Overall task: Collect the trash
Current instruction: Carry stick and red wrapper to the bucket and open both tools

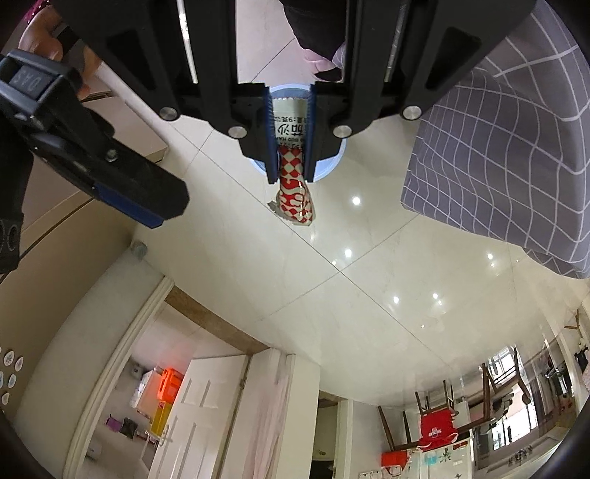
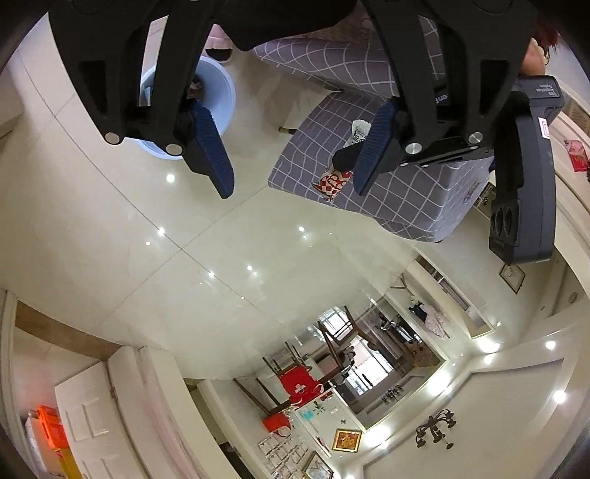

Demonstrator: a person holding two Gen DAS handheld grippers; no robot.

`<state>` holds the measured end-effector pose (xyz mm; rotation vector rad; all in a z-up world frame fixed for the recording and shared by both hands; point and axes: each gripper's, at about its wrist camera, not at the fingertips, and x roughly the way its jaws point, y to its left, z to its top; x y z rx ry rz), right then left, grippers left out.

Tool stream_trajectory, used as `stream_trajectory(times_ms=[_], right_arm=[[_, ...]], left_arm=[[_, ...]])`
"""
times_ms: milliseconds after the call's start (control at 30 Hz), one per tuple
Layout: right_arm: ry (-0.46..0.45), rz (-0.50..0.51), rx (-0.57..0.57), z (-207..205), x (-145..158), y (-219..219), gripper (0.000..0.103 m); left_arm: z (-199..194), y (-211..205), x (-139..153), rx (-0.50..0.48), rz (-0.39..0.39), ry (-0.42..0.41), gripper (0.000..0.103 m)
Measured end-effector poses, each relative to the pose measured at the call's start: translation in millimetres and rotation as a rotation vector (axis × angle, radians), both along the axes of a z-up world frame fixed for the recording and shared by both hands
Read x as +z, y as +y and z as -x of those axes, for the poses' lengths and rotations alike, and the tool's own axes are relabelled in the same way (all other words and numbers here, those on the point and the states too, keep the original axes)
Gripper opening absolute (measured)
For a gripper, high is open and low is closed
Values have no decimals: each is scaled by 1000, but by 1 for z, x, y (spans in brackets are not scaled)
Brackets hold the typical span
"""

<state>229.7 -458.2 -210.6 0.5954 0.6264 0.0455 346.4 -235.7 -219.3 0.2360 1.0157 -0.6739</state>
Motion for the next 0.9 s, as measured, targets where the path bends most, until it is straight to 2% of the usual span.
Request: stream_trajectory(times_ms=[533,800,867,900], right_arm=[[-21,10,-32,8,1,-3,68],[-60,7,-122,24,4,-15,70],[-72,9,-143,29,5,-18,70],[-77,8,-151,31,6,-19,70]], left_arm=[[0,-11,1,-19,-14,-4,14],[-5,-19,3,-27,9,16,16],[-8,-20,3,-20,15,29,34],[-9,-20,3,-11,12,30,62]])
